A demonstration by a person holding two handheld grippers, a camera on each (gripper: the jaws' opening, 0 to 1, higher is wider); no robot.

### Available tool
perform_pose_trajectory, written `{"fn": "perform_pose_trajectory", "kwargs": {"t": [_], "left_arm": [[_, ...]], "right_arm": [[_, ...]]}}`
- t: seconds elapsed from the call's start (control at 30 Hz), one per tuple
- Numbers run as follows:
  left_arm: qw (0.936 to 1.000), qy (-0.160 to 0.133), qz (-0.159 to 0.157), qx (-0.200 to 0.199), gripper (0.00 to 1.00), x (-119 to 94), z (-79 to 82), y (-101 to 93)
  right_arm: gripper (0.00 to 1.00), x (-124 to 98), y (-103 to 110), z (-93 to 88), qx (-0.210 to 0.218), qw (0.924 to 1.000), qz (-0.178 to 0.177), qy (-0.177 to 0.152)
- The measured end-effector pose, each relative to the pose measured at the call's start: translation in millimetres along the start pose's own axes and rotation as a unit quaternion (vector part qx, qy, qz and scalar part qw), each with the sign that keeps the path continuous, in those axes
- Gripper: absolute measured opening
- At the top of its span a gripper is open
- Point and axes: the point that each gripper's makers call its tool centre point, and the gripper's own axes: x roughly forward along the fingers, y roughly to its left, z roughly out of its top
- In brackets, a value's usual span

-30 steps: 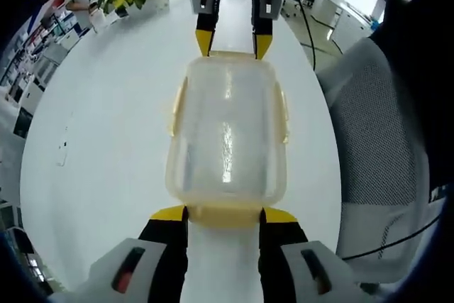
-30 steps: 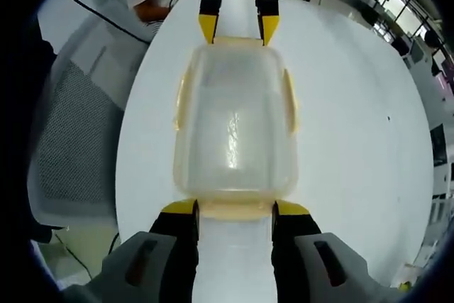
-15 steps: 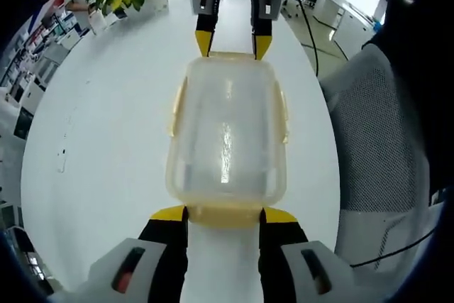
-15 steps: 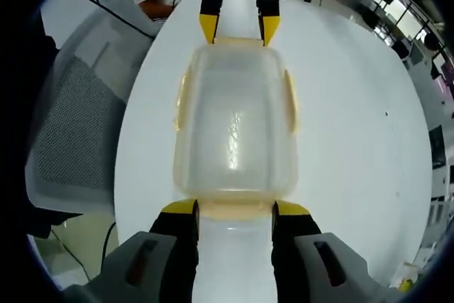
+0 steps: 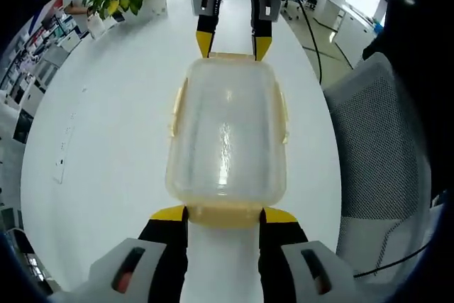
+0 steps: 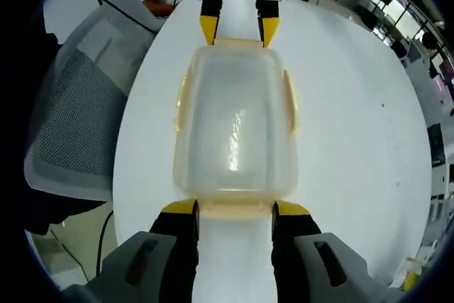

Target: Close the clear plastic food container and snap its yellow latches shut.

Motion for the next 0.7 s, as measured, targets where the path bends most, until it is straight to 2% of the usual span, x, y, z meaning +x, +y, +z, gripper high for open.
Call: {"fn": "perform_pose_trajectory", "kwargs": {"t": [0.2, 0.7], "left_arm": [[1.0, 0.0, 0.003, 0.002, 0.33, 2, 7.7, -1.0], [0.9998, 0.014, 0.006, 0.012, 0.33, 9, 6.2, -6.4]], "right_arm": [[0.37, -3, 1, -6.3, -0.004, 1.0, -0.007, 0.006], [0.37, 1, 6, -10.1, 0.006, 0.9999, -0.009, -0.013]]}}
